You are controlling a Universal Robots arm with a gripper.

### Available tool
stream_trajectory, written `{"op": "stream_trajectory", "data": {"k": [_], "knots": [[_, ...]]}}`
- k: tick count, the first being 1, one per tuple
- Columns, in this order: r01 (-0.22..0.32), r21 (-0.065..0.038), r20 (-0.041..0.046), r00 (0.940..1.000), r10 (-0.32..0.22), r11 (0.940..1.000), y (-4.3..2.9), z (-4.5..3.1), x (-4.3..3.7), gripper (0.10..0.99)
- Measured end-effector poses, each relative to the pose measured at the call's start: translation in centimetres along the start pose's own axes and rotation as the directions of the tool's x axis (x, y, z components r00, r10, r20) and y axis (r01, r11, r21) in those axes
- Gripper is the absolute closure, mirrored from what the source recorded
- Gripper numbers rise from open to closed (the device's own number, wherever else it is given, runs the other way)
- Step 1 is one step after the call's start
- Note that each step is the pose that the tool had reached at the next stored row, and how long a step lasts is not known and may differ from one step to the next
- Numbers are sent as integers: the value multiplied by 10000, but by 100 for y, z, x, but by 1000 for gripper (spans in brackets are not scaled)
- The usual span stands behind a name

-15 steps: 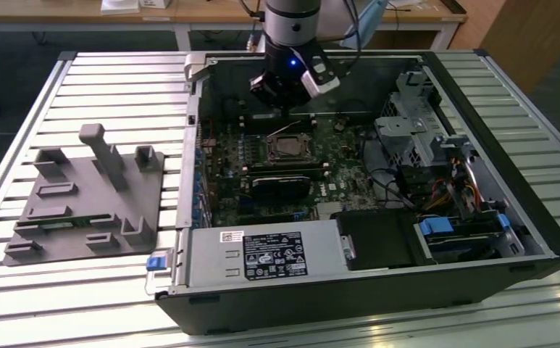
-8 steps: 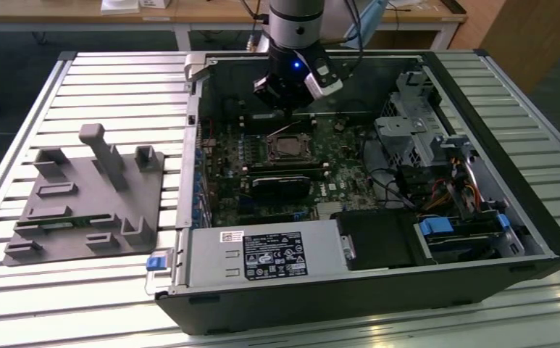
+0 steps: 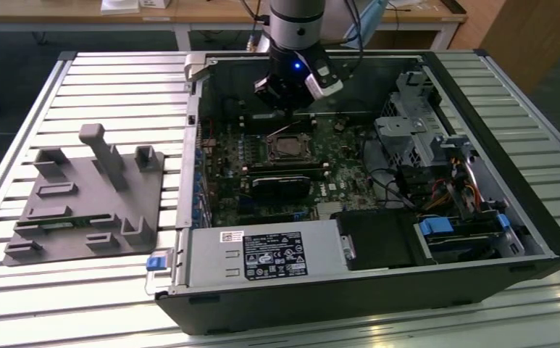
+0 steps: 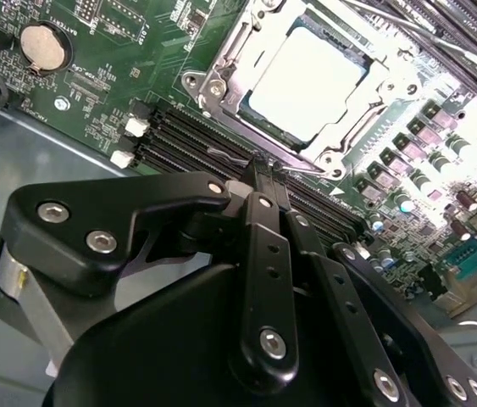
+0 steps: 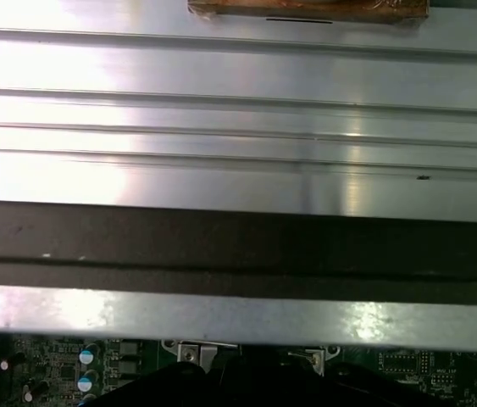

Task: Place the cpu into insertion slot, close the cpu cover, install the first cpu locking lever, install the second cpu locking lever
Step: 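Install the first cpu locking lever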

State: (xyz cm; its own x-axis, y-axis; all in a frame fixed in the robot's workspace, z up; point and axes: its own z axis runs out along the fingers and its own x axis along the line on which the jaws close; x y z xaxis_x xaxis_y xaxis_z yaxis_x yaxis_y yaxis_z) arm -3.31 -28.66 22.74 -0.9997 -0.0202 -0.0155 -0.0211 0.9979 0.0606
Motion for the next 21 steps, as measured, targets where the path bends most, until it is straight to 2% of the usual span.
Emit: {"op": "stream_trajectory", "data": {"k": [13,21], "knots": [[-2,-1,2,10000,2,10000,-2,31,-67,980],[-2,0,0,10000,2,10000,-3,91,-109,980]]}}
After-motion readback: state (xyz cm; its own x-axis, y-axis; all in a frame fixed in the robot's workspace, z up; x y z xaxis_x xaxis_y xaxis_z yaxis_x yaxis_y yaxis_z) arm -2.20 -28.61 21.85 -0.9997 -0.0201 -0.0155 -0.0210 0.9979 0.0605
